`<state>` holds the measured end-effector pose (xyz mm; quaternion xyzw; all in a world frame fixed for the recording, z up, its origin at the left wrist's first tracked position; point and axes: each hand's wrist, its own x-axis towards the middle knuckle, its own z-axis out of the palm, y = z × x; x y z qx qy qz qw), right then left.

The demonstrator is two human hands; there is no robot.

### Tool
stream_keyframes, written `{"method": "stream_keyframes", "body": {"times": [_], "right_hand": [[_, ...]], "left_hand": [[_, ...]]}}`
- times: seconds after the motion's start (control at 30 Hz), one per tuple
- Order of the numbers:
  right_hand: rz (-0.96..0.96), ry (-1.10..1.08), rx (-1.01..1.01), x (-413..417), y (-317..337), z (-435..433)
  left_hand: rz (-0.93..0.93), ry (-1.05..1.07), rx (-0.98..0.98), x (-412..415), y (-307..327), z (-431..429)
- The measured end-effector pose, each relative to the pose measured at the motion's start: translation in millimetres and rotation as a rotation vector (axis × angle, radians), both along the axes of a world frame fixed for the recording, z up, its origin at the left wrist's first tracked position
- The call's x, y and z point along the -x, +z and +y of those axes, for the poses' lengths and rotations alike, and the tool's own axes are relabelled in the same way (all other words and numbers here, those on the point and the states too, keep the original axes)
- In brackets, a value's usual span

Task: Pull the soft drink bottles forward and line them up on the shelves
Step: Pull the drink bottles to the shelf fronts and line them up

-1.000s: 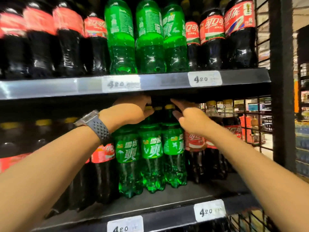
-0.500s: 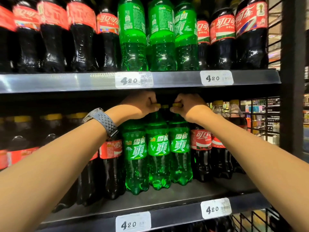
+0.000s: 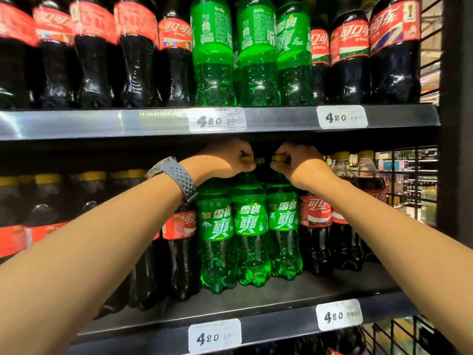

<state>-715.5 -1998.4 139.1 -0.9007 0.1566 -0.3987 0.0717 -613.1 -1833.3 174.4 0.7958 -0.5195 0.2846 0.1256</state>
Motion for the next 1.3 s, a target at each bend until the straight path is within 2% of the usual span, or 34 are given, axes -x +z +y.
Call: {"method": "stream_keyframes", "body": {"times": [0.07, 0.13, 0.2, 0.27, 0.33, 0.43, 0.5, 0.63, 0.73, 0.83, 0.97, 1.07, 1.17, 1.23, 1.3], "right_hand": [[0.032, -0.013, -0.001, 1.3, -0.7, 2.6], [0.042, -0.066, 0.106, 4.6, -4.3, 8.6], [-0.071, -0.093, 0.33, 7.3, -10.1, 19.1], [-0.198, -0.011, 0.437, 7.0, -13.0, 35.7], [-0.19, 0.105, 0.418, 0.8, -10.9, 54.5], [-0.001, 0.228, 0.377, -15.2, -4.2, 78.2], [0.084, 0.249, 0.349, -25.2, -0.9, 90.7], [0.103, 0.202, 0.26, -38.7, 3.8, 103.3], [0.076, 0.187, 0.153, -40.2, 7.8, 108.4], [0.09, 0.154, 0.132, -42.1, 12.4, 114.3], [0.101, 0.083, 0.221, -38.7, 11.9, 122.1], [0.02, 0.191, 0.302, -35.6, 7.1, 131.9], [0.103, 0.31, 0.311, -42.6, 5.6, 145.5], [0.167, 0.312, 0.311, -47.8, 5.8, 152.5], [0.181, 0.304, 0.282, -50.0, 6.3, 157.9]], "left_hand": [[-0.022, 0.016, -0.007, 2.5, -2.5, 2.2], [-0.01, 0.037, -0.011, 4.0, -2.8, 9.5], [0.023, 0.055, -0.015, 1.7, 0.1, 22.4], [0.019, 0.085, -0.035, -4.0, 3.6, 37.7], [0.022, 0.121, -0.038, -10.2, 4.7, 54.7], [0.001, 0.184, -0.047, -17.4, 3.0, 80.3], [-0.048, 0.23, -0.06, -24.1, 2.5, 96.1], [-0.016, 0.295, -0.066, -36.9, 2.4, 120.4], [0.053, 0.213, -0.028, -40.3, 4.9, 124.1], [0.171, 0.107, 0.003, -40.6, 8.3, 121.0], [0.127, 0.129, -0.064, -41.6, 9.6, 117.8], [0.228, 0.032, 0.004, -41.4, 6.8, 122.4], [0.335, -0.067, 0.066, -39.6, 3.2, 133.0], [0.278, -0.009, 0.042, -40.4, 2.8, 143.3], [0.137, 0.131, -0.016, -42.3, 1.9, 156.8]]}}
